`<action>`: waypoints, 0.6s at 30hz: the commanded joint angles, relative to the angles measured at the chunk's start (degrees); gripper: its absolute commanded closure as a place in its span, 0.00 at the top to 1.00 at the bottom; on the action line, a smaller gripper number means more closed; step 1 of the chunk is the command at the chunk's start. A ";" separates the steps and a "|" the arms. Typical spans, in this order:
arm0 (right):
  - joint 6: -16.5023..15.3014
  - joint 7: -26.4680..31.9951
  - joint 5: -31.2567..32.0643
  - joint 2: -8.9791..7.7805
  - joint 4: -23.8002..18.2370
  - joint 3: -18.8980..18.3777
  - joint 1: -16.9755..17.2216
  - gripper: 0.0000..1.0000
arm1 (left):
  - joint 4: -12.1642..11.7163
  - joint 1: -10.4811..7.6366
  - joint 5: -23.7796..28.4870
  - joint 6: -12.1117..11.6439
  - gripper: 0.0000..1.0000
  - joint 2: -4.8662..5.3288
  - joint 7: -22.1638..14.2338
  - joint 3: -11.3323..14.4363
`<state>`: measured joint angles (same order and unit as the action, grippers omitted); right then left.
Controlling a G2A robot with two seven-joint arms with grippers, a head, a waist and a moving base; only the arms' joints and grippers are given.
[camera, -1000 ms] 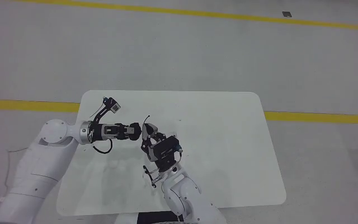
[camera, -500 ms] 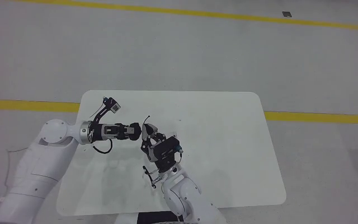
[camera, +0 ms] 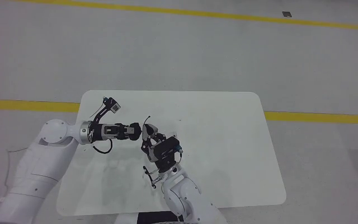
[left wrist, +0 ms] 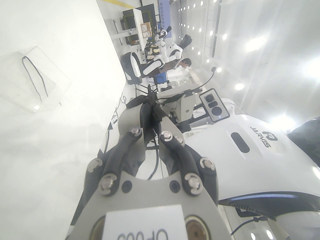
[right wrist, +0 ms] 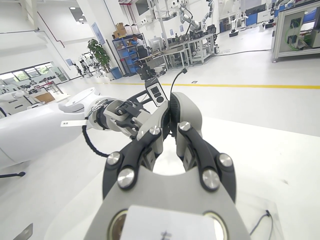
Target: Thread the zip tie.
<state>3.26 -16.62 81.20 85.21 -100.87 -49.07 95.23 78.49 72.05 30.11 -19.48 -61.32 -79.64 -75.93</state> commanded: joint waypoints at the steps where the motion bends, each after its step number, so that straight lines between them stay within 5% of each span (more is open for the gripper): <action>1: 0.16 0.04 -0.19 -0.01 0.07 0.08 -0.06 0.00 | 0.00 0.00 0.00 0.00 0.00 0.00 0.00 0.00; 18: -0.70 -0.80 -3.97 -0.10 0.22 0.72 -0.40 0.00 | 0.00 0.00 0.00 0.00 0.00 0.00 0.00 0.00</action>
<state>2.51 -17.47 77.31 85.11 -100.67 -48.39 94.86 78.49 72.05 30.11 -19.48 -61.32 -79.64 -75.93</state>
